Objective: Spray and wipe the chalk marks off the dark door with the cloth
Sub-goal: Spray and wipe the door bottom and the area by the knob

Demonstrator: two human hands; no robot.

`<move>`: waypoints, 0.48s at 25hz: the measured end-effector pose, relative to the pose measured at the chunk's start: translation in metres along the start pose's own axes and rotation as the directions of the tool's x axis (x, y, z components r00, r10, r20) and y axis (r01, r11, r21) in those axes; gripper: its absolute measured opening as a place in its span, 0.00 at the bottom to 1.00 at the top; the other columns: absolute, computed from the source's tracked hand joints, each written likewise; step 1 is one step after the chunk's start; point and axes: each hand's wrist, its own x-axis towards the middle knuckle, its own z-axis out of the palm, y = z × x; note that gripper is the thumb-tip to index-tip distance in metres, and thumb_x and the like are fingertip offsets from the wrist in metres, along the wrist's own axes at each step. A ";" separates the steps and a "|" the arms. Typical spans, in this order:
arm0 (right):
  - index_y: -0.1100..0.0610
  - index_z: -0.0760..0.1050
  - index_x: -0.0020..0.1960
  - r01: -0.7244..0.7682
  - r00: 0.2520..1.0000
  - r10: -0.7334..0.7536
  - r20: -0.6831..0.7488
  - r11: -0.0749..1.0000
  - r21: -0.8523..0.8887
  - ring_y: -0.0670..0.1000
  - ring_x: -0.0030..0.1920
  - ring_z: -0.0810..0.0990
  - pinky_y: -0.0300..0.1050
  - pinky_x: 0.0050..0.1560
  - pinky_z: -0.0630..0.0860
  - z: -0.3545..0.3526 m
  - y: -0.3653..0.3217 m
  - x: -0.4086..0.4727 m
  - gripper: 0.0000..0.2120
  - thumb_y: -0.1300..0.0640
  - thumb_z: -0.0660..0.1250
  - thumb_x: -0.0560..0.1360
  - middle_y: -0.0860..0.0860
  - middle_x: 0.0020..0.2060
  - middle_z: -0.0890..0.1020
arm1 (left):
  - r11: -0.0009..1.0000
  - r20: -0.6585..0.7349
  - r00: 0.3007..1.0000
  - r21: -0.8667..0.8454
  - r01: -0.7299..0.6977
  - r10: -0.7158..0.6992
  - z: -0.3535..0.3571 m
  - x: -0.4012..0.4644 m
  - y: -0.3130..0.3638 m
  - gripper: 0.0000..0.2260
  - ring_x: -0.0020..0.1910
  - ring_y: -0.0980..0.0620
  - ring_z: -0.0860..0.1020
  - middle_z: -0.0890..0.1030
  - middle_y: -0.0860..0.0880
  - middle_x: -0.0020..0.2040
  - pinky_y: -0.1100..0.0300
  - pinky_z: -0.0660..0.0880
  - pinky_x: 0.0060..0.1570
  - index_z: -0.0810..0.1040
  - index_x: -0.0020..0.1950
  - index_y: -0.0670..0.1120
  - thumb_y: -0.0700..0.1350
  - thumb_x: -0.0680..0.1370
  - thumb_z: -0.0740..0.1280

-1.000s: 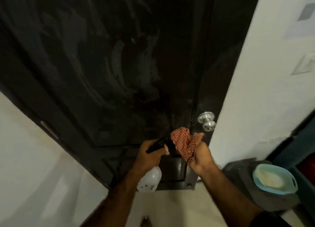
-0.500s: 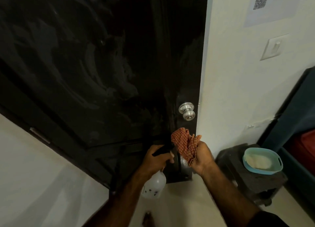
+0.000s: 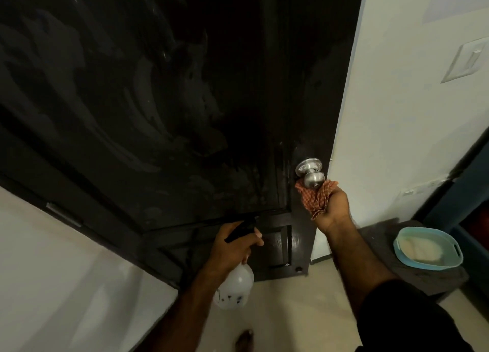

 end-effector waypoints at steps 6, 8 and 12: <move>0.57 0.77 0.72 0.079 0.997 -0.080 -0.003 0.996 -0.038 0.61 0.62 0.86 0.53 0.63 0.82 -0.003 0.015 -0.015 0.22 0.50 0.51 0.88 0.62 0.64 0.84 | 0.999 0.118 0.993 0.040 -0.022 0.017 -0.013 0.037 0.009 0.10 0.28 0.56 0.73 0.82 0.38 0.41 0.63 0.70 0.28 0.84 0.54 0.39 0.38 0.75 0.77; 0.57 0.78 0.71 0.108 0.993 -0.108 -0.048 0.994 -0.014 0.61 0.60 0.87 0.53 0.63 0.78 -0.008 0.023 -0.023 0.23 0.50 0.50 0.87 0.62 0.64 0.84 | 0.993 0.249 0.966 0.073 -0.094 0.073 -0.012 0.045 0.013 0.03 0.26 0.55 0.71 0.81 0.39 0.39 0.63 0.68 0.27 0.83 0.49 0.38 0.36 0.78 0.75; 0.58 0.78 0.72 0.161 0.983 -0.158 -0.088 0.987 0.024 0.61 0.63 0.85 0.54 0.63 0.77 -0.021 0.039 -0.052 0.23 0.54 0.56 0.81 0.62 0.66 0.83 | 0.988 0.391 0.916 0.081 -0.129 0.088 -0.009 0.054 0.011 0.04 0.25 0.56 0.70 0.83 0.49 0.34 0.63 0.66 0.27 0.83 0.44 0.40 0.34 0.78 0.74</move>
